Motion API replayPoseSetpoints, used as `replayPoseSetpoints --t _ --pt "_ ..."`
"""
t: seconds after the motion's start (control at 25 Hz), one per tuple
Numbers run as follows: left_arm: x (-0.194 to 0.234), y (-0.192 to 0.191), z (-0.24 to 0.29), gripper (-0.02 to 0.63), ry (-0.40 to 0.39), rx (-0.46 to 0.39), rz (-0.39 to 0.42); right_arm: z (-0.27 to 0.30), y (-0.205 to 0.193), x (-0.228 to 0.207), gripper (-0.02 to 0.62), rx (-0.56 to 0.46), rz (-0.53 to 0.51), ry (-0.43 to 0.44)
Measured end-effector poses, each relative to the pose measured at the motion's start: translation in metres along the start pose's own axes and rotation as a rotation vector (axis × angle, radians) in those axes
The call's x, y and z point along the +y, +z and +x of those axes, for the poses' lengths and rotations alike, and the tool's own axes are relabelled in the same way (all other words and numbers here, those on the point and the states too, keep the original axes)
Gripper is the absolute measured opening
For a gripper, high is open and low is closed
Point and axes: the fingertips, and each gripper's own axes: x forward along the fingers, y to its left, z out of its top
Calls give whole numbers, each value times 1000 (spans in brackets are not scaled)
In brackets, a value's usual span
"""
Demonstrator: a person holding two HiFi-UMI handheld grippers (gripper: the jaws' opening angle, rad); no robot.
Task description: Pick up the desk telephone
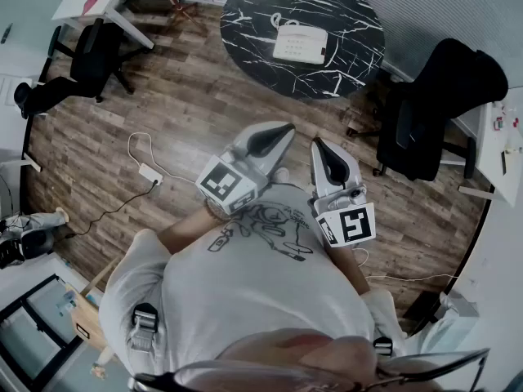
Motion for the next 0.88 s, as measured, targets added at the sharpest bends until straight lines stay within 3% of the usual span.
replayPoseSetpoints --t 0.88 --pt "-16 -23 39 3 64 4 -17 -23 -16 -41 6 22 31 72"
